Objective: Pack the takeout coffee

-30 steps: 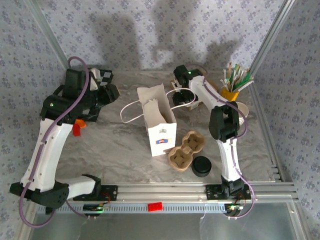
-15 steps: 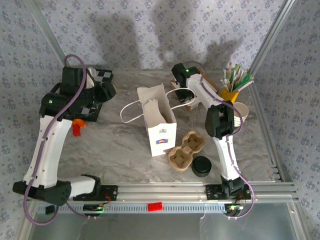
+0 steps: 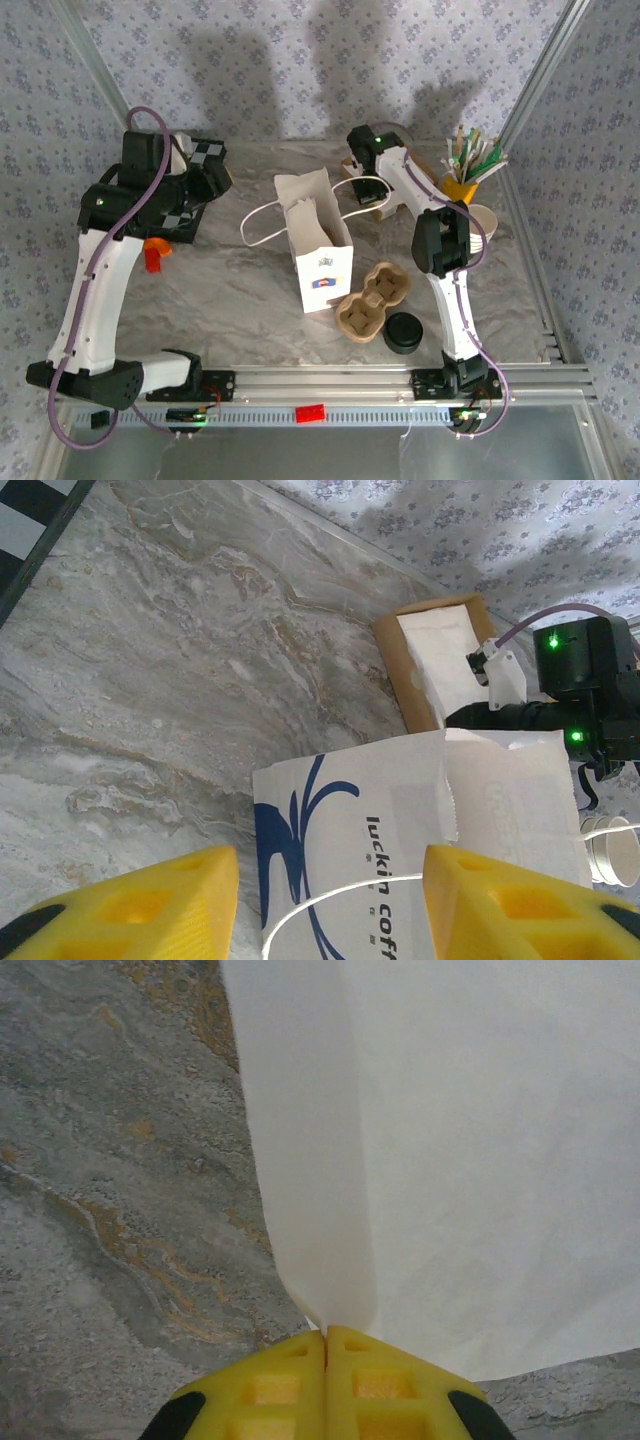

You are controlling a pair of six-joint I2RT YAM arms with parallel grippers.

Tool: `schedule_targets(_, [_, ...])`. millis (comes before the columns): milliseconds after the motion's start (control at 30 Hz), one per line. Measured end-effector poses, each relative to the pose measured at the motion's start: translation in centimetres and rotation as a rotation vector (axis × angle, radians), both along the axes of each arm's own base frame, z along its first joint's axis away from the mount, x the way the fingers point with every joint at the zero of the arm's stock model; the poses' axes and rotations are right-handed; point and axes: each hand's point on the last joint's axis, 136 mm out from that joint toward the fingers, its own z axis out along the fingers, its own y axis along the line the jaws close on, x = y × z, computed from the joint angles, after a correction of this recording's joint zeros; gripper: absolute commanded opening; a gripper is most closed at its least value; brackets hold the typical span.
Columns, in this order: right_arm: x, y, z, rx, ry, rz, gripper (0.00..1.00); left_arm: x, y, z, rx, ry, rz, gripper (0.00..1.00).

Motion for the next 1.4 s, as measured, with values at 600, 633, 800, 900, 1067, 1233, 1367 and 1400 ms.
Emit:
schedule_targets(600, [-2.7,-3.3,24.2,0.579,-0.427,-0.255,0.00,0.0,-1.8,9.8,-0.026,-0.227,-0.111,0.58])
schedule_targets(633, [-3.4,-3.3,25.6,0.604,-0.449,-0.255,0.00,-0.3,-2.4,10.5,-0.027,-0.246,-0.135,0.58])
schedule_targets(800, [-7.9,-3.8,31.8,0.729,-0.556,-0.266,0.00,-2.3,-7.3,13.2,-0.041,-0.329,-0.306,0.59])
schedule_targets(900, [-11.7,-4.4,34.6,0.798,-0.604,-0.275,0.00,-4.2,-11.2,13.4,-0.035,-0.359,-0.440,0.59])
schedule_targets(1067, [-19.1,-6.0,38.6,0.911,-0.694,-0.286,0.00,-8.4,-18.2,13.0,-0.005,-0.440,-0.670,0.62])
schedule_targets(1233, [-24.9,-7.1,40.6,1.023,-0.743,-0.311,0.00,-11.6,-24.1,12.3,0.011,-0.527,-0.829,0.64])
schedule_targets(1367, [-26.2,-7.0,40.8,1.095,-0.725,-0.339,0.00,-13.1,-28.4,11.8,0.004,-0.573,-0.896,0.66])
schedule_targets(1400, [-26.1,-6.8,40.5,1.113,-0.713,-0.352,0.00,-13.4,-29.5,11.6,-0.002,-0.583,-0.910,0.66])
